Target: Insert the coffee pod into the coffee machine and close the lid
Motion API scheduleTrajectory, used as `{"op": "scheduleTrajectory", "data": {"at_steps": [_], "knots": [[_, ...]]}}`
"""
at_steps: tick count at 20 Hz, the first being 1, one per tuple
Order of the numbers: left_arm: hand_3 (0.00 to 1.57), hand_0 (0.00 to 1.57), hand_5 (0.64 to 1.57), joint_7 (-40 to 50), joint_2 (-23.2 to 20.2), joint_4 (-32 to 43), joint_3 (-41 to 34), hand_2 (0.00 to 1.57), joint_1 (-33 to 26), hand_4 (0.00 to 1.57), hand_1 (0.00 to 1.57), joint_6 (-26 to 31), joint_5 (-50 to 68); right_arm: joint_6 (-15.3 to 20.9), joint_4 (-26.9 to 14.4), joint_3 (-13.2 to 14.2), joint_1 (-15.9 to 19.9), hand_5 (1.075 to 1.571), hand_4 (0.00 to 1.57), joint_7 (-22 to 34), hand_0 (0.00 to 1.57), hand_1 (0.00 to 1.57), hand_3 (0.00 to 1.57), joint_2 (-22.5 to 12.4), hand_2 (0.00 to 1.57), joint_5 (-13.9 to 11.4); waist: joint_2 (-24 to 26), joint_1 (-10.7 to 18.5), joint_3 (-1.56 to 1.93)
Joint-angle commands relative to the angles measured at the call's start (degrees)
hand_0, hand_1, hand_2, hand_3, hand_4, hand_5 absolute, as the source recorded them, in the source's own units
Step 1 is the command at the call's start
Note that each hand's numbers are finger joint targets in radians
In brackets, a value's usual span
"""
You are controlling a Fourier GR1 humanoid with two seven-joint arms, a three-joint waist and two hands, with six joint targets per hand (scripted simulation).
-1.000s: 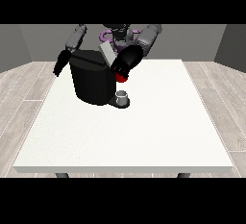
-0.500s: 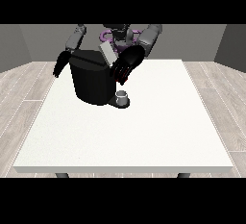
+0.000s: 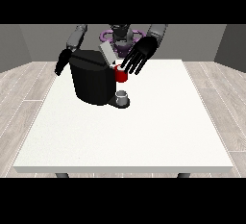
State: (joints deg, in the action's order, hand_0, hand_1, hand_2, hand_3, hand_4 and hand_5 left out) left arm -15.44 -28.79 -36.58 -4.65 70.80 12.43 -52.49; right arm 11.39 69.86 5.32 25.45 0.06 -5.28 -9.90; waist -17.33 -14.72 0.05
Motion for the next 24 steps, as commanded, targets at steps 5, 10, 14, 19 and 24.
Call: {"op": "scheduleTrajectory", "data": {"at_steps": [5, 10, 14, 19, 24], "knots": [[0.00, 0.00, 1.571, 0.6, 7.8, -1.4, 0.7, 0.18, -10.6, 0.00, 0.00, 0.9, 2.2, 0.1, -3.6, 1.1, -6.8, 1.571, 0.00, -0.3, 0.00, 0.00, 0.00, 0.5, 0.00, 0.9, 10.9, 6.2, -0.05], [0.00, 0.00, 1.571, -3.3, 18.6, -2.1, -10.8, 0.00, -16.6, 0.37, 0.00, -0.1, 17.6, 1.6, -4.7, 1.9, -11.2, 1.571, 0.00, -2.2, 0.00, 0.00, 0.00, 2.2, 0.00, 1.3, 17.1, 11.4, -0.19], [0.00, 0.00, 1.571, -3.1, 24.3, -0.2, -18.7, 0.00, -23.4, 0.00, 0.00, 3.5, 28.0, 1.8, -6.0, 3.1, -16.6, 1.571, 0.00, -3.2, 0.00, 0.00, 0.00, 0.4, 0.00, 0.9, 24.0, 16.0, -0.18], [0.00, 0.00, 1.571, -4.8, 27.5, -0.5, -17.0, 0.00, -35.0, 0.42, 0.00, 5.0, 28.4, -1.6, -3.9, 3.4, -19.9, 1.571, 0.00, -3.9, 0.00, 0.00, 0.00, -0.2, 0.00, 3.2, 32.6, 19.3, -0.05], [0.00, 0.00, 1.571, -4.1, 26.5, -0.7, -16.8, 0.00, -40.0, 0.39, 0.00, 4.6, 29.0, -6.5, 1.8, 0.2, -16.6, 1.571, 0.00, -2.3, 0.00, 0.00, 0.00, 1.4, 0.00, 5.7, 35.3, 19.7, -0.06]]}}
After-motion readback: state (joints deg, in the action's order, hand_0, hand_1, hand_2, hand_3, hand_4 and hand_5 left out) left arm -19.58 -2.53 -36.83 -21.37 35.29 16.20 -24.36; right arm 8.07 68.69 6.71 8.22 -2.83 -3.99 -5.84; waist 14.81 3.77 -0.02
